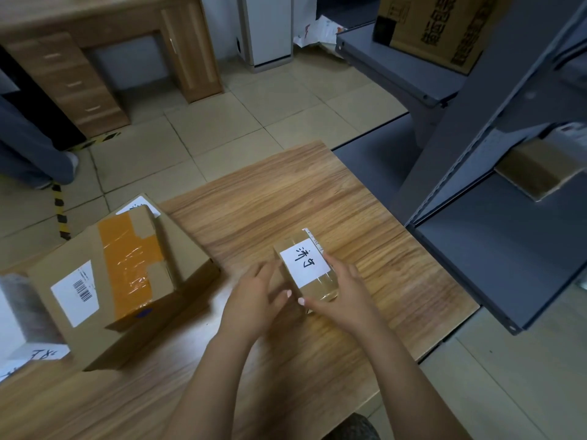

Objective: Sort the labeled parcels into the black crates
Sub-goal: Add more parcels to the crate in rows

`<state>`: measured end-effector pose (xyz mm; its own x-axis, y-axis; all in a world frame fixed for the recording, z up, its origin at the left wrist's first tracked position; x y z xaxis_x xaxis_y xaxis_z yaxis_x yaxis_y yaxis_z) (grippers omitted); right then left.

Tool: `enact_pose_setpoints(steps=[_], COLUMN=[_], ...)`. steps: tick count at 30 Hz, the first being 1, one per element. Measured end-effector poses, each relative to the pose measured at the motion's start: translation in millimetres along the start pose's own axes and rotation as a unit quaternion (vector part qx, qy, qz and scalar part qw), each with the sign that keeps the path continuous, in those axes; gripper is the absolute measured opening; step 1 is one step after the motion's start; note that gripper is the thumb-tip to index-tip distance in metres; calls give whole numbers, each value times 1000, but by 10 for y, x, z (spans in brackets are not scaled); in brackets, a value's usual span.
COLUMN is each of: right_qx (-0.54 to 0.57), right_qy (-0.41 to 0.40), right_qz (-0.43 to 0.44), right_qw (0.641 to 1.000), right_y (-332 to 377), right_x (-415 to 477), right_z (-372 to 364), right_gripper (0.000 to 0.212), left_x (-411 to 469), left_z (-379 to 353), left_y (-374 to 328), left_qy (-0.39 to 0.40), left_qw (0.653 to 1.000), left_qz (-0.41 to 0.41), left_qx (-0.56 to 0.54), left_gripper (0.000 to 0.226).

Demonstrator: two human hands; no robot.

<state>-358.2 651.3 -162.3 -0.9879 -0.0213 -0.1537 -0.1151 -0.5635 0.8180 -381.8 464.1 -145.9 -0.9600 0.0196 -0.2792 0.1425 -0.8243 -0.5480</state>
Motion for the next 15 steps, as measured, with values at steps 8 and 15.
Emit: enact_pose_setpoints(steps=[8,15], right_qx=[-39,54], right_qy=[79,-3], right_qz=[56,-53], right_qw=[995,997], right_y=[0,-106], right_x=[-31,-40], right_z=[120,99], right_gripper=[81,80], left_x=[181,141], left_z=[-28,-146], left_y=[-69,-38], left_qy=[31,70], left_qw=[999,989], left_qz=[-3,68], left_qx=[-31,-111], left_gripper=[76,79])
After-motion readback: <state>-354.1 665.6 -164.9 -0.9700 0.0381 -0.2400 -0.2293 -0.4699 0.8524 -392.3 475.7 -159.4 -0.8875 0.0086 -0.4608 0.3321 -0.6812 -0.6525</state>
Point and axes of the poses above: each hand's wrist, its own x-axis towards the middle knuckle, its own z-axis out of the back of the hand, y = z × x, the point moved 3 cm from there along x, towards the middle knuckle, and after that the axes turned 12 degrees about z, right-handed, at the moved point
